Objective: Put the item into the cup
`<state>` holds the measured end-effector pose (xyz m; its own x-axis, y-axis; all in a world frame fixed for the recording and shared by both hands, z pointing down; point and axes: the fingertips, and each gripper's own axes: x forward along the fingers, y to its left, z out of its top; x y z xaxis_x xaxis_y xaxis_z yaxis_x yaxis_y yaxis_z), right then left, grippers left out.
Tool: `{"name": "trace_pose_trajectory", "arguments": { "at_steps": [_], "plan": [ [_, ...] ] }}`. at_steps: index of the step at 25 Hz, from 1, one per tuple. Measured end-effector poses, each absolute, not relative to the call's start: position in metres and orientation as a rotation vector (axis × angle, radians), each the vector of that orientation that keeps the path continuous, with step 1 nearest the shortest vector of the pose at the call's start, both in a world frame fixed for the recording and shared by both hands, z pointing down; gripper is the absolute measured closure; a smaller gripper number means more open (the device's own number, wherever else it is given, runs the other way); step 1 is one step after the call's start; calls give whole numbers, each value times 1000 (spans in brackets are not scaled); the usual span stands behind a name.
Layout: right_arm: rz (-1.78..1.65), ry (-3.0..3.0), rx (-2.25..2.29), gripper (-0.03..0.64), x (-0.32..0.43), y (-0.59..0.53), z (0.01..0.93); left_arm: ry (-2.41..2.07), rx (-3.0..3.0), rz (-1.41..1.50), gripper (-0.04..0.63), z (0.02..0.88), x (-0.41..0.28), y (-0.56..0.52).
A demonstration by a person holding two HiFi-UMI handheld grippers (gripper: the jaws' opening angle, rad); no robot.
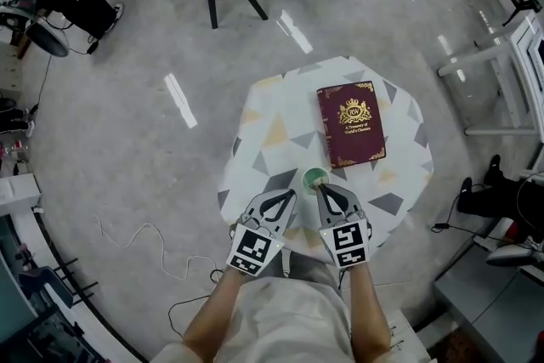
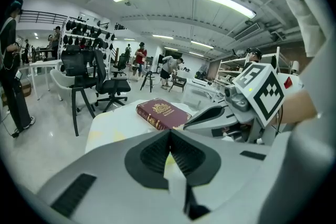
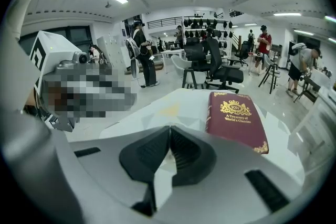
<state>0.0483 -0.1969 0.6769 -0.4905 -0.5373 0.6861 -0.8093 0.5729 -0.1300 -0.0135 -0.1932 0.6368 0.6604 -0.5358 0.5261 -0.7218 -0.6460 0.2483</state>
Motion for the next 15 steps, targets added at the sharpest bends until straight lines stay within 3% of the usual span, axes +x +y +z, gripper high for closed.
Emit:
{"name": "trace_pose_trajectory", "arguments": {
  "at_steps": [15],
  "plan": [
    [645, -2112, 1014, 607, 45, -201, 706, -934, 2422, 571, 584, 647, -7, -195]
  ]
}}
